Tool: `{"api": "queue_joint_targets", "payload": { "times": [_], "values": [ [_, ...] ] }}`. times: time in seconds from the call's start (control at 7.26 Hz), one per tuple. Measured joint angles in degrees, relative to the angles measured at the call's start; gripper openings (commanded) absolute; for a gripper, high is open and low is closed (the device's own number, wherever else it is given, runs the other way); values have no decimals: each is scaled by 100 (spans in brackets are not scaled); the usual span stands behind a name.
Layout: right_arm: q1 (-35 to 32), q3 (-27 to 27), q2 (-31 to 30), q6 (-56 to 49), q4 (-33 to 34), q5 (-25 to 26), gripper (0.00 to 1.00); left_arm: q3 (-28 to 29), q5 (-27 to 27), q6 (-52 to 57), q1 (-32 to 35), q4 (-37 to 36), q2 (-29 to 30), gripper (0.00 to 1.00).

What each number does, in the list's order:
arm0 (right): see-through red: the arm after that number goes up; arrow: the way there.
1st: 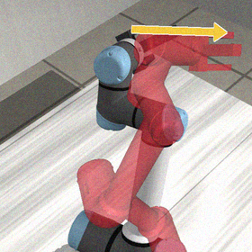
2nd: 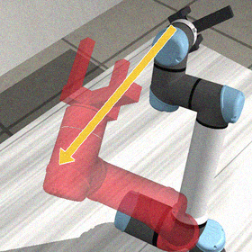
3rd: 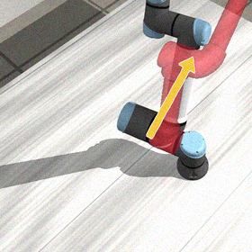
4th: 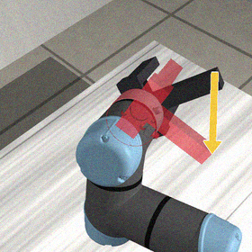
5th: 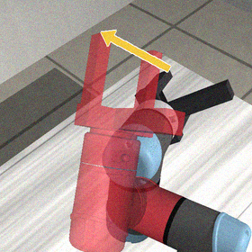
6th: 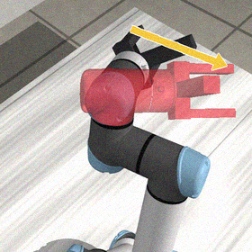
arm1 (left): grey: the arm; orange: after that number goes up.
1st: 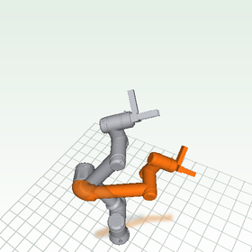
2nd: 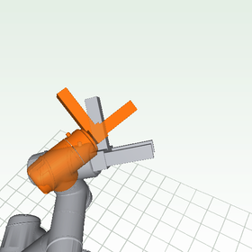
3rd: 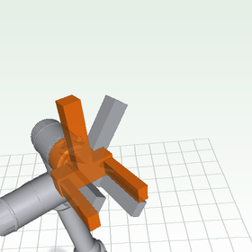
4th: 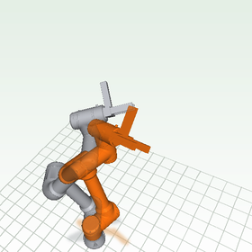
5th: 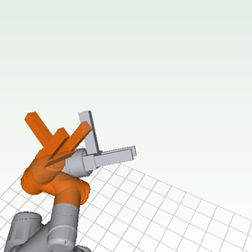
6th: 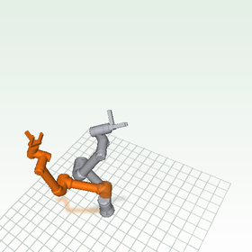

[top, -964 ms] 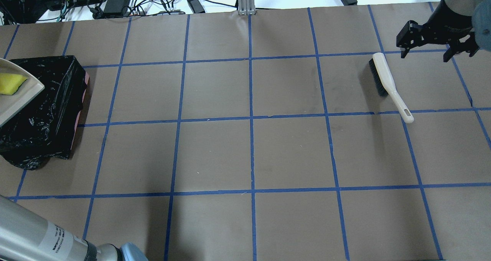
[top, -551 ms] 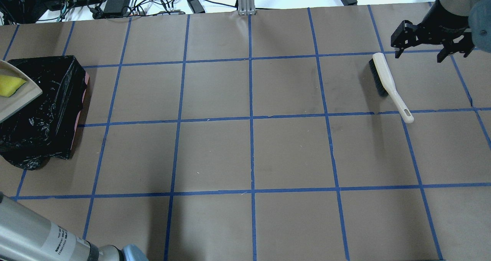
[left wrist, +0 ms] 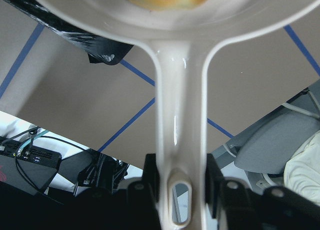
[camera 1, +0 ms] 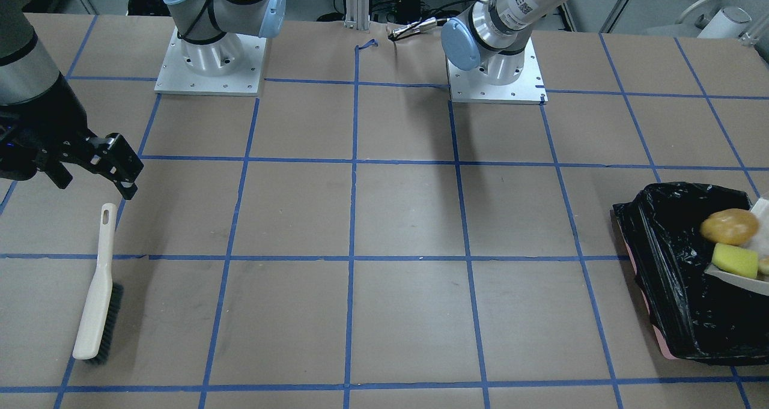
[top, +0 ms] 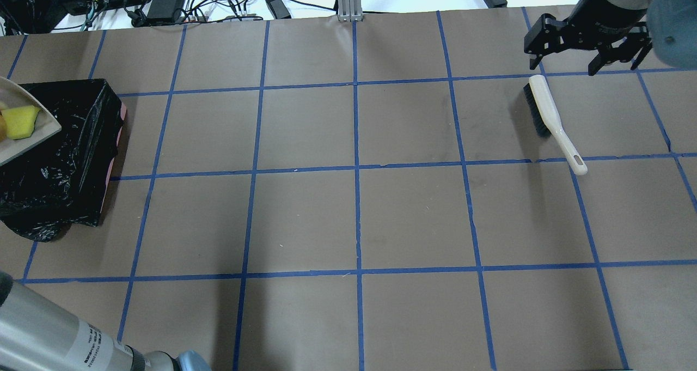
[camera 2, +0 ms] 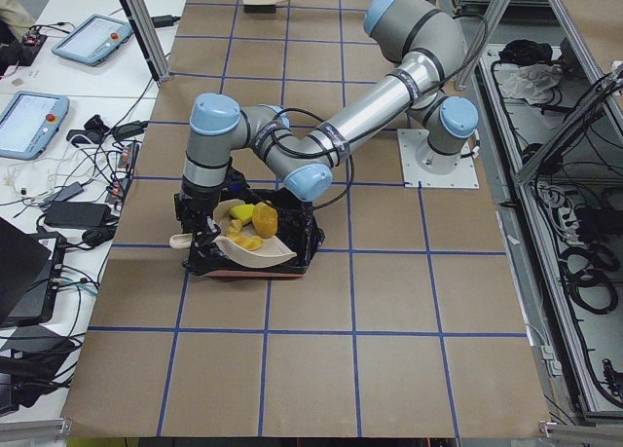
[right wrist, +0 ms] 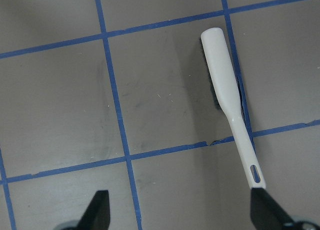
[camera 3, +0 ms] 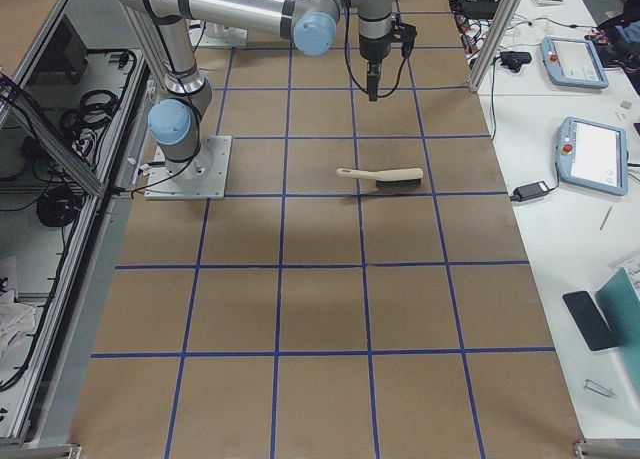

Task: Sweep and dump trash into bin
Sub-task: 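Tilt the dustpan over the bin with the left gripper while the right releases the brush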

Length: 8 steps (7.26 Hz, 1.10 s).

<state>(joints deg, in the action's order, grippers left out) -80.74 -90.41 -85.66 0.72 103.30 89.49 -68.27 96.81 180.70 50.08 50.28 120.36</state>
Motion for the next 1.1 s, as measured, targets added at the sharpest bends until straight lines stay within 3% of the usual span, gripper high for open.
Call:
{"api": "queue_joint_targets", "payload": {
  "times": [0.83, 1.1],
  "values": [
    [-215, 10, -2, 0, -423, -129, 100, -218, 419, 11, 287, -225, -200, 13],
    [-578, 1, 88, -1, -379, -190, 100, -217, 437, 11, 306, -210, -231, 7]
  ]
}}
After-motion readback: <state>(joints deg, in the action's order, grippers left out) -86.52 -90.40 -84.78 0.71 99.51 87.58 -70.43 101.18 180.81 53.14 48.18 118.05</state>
